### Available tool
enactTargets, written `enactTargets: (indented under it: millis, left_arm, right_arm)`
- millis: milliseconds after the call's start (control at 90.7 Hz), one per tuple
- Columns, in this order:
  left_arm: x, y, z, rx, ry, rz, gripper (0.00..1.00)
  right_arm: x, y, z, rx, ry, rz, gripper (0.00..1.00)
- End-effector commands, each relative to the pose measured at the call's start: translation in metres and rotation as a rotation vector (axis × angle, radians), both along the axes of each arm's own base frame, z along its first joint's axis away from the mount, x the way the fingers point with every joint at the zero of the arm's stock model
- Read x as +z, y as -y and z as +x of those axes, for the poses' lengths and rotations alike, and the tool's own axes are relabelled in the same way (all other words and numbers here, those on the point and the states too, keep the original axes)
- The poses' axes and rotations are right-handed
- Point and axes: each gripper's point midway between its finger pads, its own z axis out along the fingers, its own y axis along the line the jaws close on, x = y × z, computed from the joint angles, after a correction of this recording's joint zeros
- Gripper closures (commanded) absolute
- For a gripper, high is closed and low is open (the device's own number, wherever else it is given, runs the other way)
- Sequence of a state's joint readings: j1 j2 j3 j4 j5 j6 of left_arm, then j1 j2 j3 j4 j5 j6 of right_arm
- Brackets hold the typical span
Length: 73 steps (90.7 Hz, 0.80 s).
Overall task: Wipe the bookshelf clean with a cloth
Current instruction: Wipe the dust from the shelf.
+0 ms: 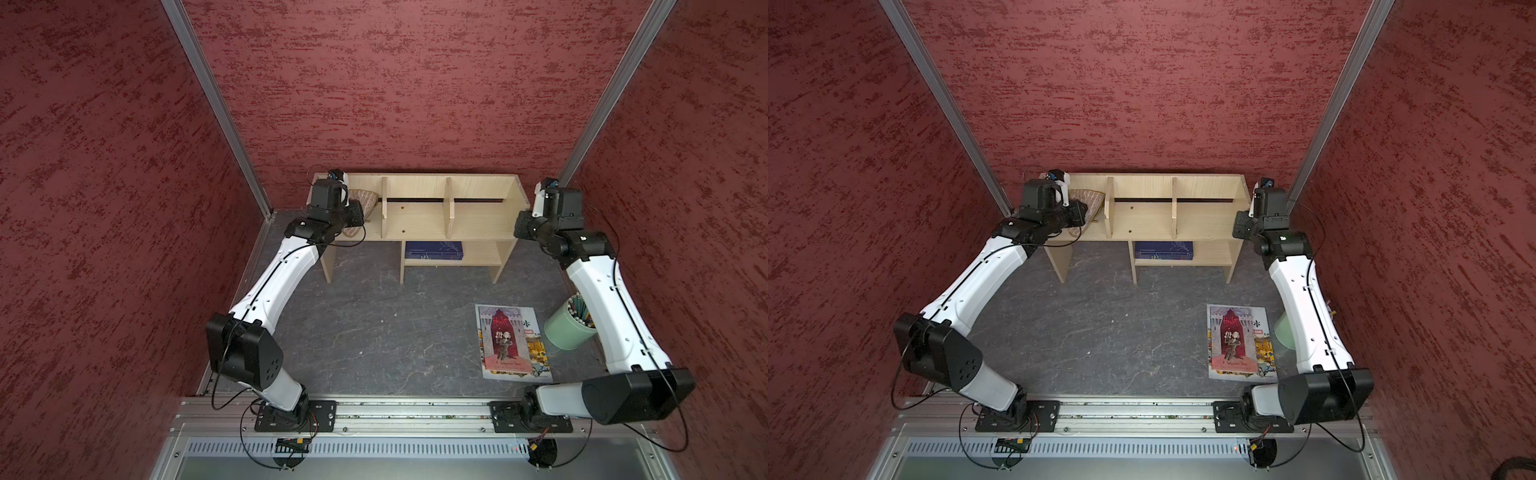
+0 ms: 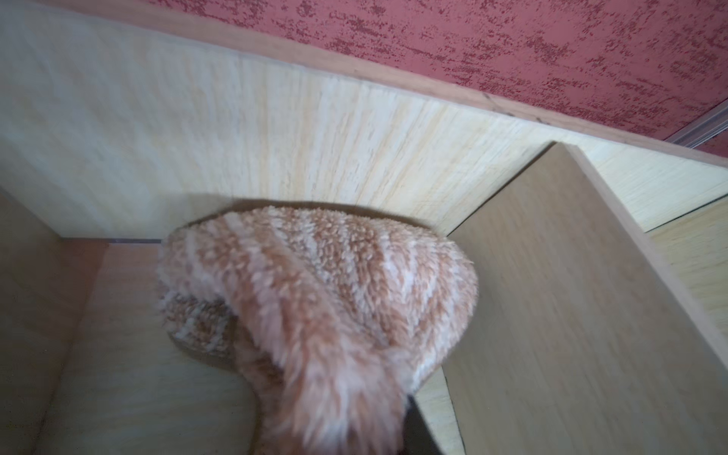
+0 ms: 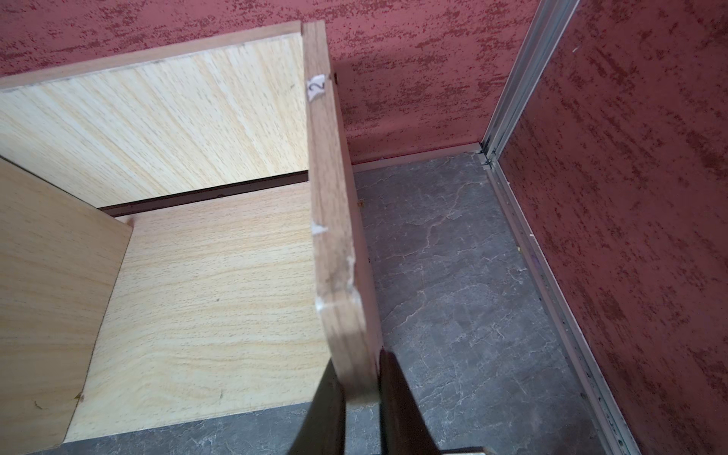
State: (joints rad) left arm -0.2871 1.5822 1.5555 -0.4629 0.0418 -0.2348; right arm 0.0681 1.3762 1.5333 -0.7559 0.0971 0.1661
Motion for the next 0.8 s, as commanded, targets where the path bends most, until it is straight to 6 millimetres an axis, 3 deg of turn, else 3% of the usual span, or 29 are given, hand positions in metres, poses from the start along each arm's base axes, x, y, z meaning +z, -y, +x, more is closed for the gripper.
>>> enactTargets:
  millis: [0,77,187,309,375,485,606,683,793]
  left_arm:
    - [0.022,0.000,0.000,0.011,0.072,-0.007,1.00]
    - [0.042,0.004,0.000,-0.010,0.119,-0.009,1.00]
    - [0.085,0.010,-0.002,-0.031,0.209,0.009,1.00]
    - [0.130,-0.014,-0.007,0.078,0.285,0.058,1.00]
    - [0.144,-0.034,-0.012,0.151,0.291,0.089,1.00]
    - [0.146,-0.076,-0.020,0.269,0.250,0.087,1.00]
    - [0.131,-0.111,-0.027,0.342,0.191,0.057,1.00]
    - [0.121,-0.116,-0.029,0.339,0.160,0.039,1.00]
    - [0.100,-0.105,-0.023,0.291,0.119,0.015,1.00]
  right_arm:
    - [-0.008,-0.018,-0.002,0.060,-0.020,0.088,1.00]
    - [-0.009,-0.018,-0.002,0.060,-0.019,0.090,1.00]
    - [-0.009,-0.019,-0.001,0.060,-0.018,0.090,1.00]
    - [-0.008,-0.018,-0.002,0.059,-0.018,0.086,1.00]
    - [-0.007,-0.017,-0.002,0.058,-0.014,0.083,1.00]
    - [-0.004,-0.018,-0.001,0.060,-0.006,0.081,1.00]
    - [-0.002,-0.018,0.000,0.062,0.001,0.083,1.00]
    - [-0.003,-0.019,0.001,0.064,-0.002,0.084,1.00]
    - [-0.004,-0.019,0.001,0.065,-0.004,0.084,1.00]
